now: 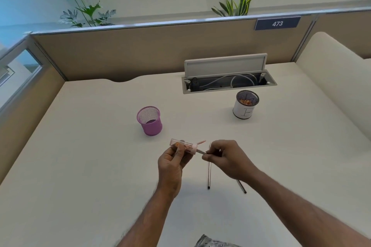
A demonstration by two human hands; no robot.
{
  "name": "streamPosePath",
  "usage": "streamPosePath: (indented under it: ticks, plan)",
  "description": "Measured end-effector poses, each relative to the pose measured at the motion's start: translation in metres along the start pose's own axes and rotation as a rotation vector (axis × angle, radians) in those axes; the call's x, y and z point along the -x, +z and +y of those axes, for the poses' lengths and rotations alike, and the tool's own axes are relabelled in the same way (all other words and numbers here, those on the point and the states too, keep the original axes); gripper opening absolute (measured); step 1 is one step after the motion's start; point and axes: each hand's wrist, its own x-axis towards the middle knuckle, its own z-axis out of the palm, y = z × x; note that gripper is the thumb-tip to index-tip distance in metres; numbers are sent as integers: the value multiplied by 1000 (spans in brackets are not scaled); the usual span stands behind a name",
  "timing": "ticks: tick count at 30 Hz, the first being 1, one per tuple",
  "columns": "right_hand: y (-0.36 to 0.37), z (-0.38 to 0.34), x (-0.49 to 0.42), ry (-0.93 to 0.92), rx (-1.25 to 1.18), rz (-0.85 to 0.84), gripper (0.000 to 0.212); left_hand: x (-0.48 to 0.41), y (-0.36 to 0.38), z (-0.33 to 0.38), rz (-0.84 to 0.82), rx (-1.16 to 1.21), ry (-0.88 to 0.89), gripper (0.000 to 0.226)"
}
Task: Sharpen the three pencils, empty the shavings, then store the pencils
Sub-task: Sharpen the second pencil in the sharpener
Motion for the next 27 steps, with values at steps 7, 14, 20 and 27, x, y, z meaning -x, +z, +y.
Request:
streamPosePath:
  ticks: [7,14,20,27]
  plan:
    - [-15,-9,-2,324,-433,-262,26,1,0,5,-91,-36,9,25]
    - [-22,-11,-3,598,-645,-438,18,-1,1,9,-126,-37,-19,26]
    - [-14,-12,0,345,-442,-301,19,-2,0,4,-37,-88,20,24]
    - [0,-2,4,-105,146,58,23,-3,2,3,-28,-94,48,23]
